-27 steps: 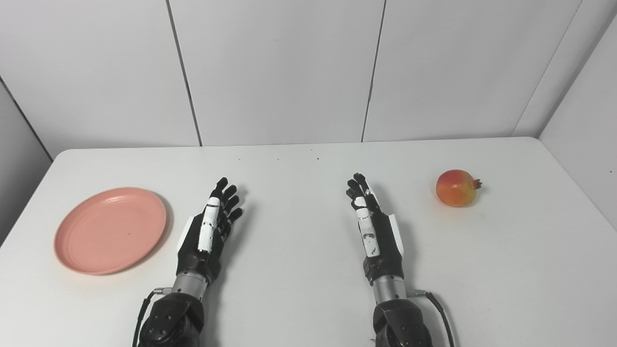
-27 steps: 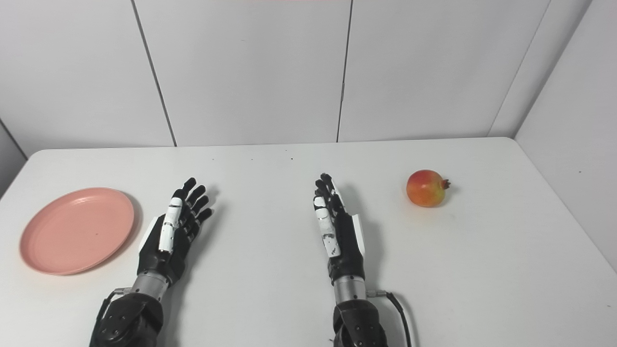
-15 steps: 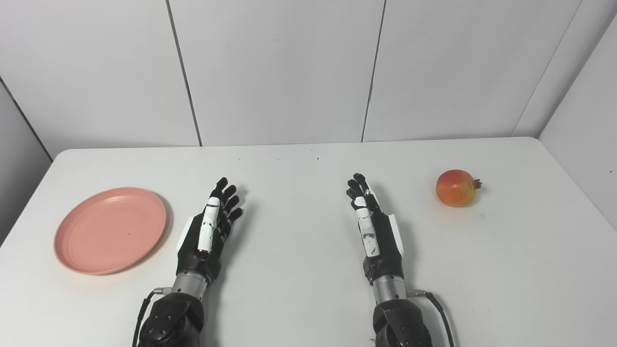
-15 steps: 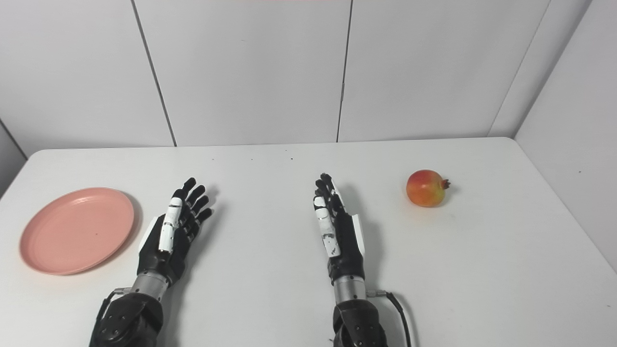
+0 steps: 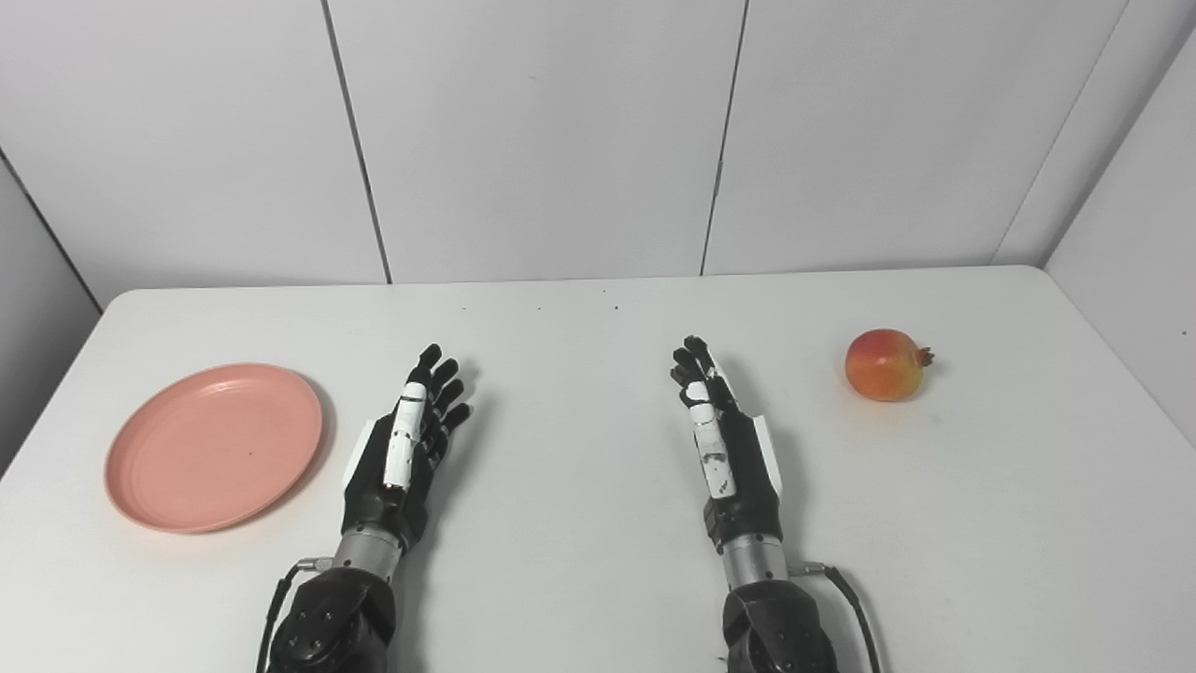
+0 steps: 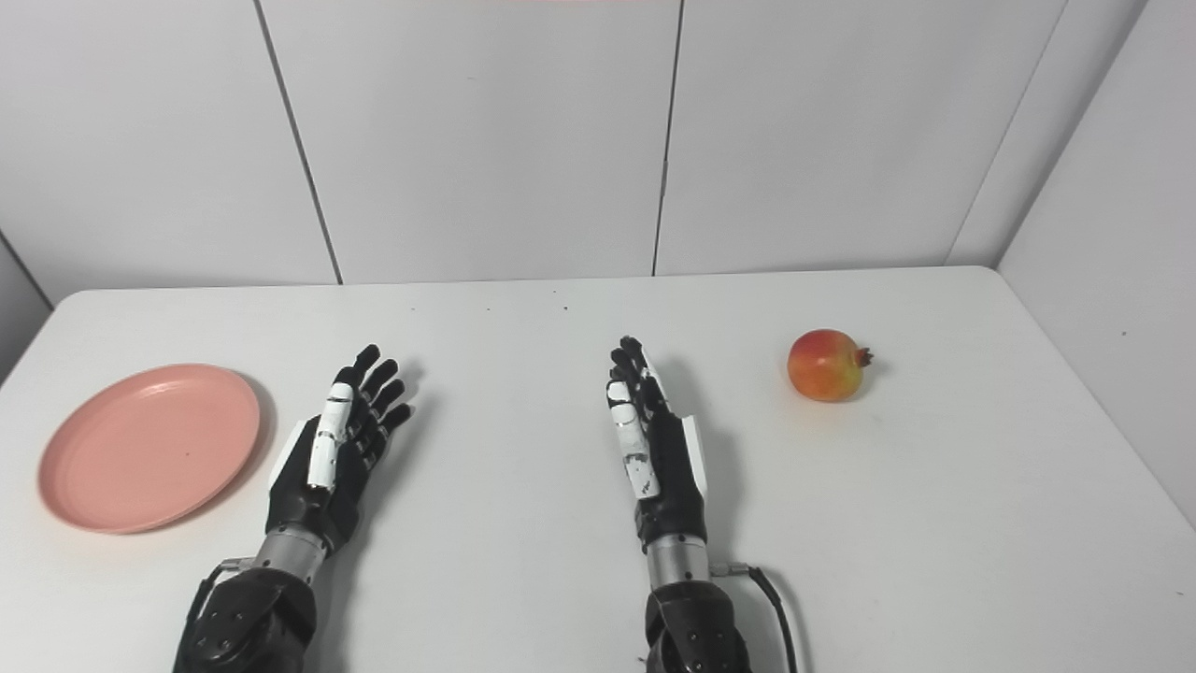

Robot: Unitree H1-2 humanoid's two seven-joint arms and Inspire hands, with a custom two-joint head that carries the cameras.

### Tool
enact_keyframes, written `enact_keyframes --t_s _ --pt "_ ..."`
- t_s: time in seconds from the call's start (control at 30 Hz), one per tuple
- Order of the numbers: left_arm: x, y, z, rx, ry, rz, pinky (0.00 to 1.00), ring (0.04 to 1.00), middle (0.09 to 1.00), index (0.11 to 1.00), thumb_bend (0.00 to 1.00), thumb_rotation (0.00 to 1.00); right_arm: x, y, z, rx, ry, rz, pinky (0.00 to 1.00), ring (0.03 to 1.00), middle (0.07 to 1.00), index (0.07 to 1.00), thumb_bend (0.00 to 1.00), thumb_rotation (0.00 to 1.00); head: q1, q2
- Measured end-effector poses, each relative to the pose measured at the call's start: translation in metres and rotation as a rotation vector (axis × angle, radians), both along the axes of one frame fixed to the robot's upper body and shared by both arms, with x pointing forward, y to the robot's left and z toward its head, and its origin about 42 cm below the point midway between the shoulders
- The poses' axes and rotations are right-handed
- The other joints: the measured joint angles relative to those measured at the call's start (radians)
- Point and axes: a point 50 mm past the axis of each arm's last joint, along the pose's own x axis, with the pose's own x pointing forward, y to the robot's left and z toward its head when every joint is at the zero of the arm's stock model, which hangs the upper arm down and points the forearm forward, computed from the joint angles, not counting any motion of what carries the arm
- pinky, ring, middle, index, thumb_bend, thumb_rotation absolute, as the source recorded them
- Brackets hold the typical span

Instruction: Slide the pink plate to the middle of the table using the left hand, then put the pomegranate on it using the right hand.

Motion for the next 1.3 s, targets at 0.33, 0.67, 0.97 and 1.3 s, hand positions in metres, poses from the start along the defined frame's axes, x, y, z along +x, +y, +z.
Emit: enact_keyframes --t_s 0.33,0.67,0.97,1.3 --pt "0.000 0.000 0.000 0.000 0.000 0.000 0.97 0.970 0.969 0.962 0.39 1.00 0.000 0.000 0.000 0.000 0.000 0.000 0.97 0.917 0.910 0.919 0.56 0.94 0.000 0.002" --pt "0.000 -0.001 0.000 0.003 -0.001 -0.003 0.97 0.969 0.970 0.964 0.38 1.00 0.000 0.000 0.000 0.001 0.000 -0.002 0.94 0.909 0.908 0.916 0.55 0.95 0.080 -0.009" --pt "-0.001 -0.015 -0.003 0.023 -0.009 -0.001 0.97 0.969 0.972 0.959 0.41 1.00 -0.002 -0.011 -0.001 0.042 0.001 -0.009 0.98 0.910 0.910 0.926 0.54 0.96 0.239 -0.054" --pt "-0.001 -0.027 -0.008 0.078 -0.024 0.044 0.94 0.952 0.955 0.947 0.41 1.00 -0.002 -0.020 -0.003 0.057 -0.003 0.002 0.97 0.907 0.912 0.930 0.54 0.96 0.324 -0.098"
